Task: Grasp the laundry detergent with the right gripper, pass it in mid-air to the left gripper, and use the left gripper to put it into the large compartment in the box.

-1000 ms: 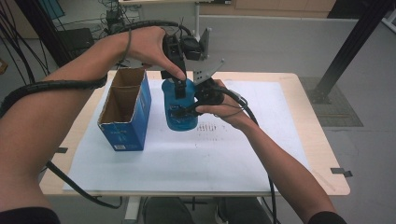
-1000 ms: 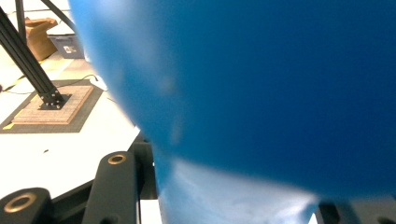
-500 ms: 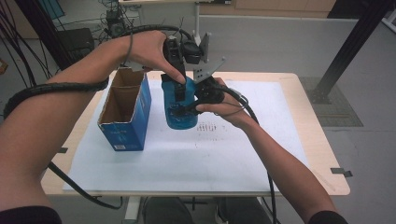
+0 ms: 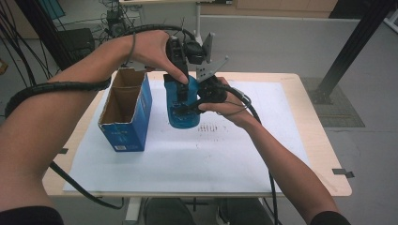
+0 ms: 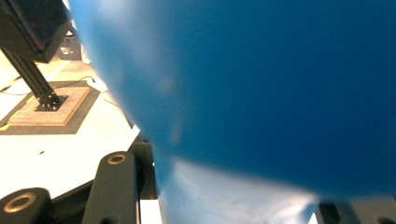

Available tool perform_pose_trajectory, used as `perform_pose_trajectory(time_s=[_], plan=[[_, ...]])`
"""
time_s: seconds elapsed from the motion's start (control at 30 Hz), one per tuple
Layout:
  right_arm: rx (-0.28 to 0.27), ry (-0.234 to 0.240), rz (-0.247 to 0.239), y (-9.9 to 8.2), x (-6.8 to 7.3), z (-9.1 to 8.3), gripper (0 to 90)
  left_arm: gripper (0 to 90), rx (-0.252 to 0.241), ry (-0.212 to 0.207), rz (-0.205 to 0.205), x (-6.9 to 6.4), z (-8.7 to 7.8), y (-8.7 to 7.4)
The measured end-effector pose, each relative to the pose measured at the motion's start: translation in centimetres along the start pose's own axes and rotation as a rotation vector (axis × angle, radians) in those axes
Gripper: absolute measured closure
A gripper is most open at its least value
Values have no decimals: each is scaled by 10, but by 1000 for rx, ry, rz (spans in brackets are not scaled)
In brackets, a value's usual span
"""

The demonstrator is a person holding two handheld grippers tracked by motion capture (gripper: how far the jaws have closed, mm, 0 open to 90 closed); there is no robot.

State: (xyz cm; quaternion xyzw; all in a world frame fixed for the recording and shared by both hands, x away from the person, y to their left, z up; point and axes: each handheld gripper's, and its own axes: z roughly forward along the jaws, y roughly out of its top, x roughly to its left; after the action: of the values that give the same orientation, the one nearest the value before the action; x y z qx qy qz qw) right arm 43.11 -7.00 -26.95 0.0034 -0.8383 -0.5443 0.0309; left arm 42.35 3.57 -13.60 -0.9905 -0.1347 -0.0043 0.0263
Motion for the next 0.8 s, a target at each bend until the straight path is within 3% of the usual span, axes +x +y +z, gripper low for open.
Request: perform_pose_trajectory(time_s=[0.8], plan=[[-7,-1,1,2,1,-2,455,88,8,-3,1,-1,2,1]])
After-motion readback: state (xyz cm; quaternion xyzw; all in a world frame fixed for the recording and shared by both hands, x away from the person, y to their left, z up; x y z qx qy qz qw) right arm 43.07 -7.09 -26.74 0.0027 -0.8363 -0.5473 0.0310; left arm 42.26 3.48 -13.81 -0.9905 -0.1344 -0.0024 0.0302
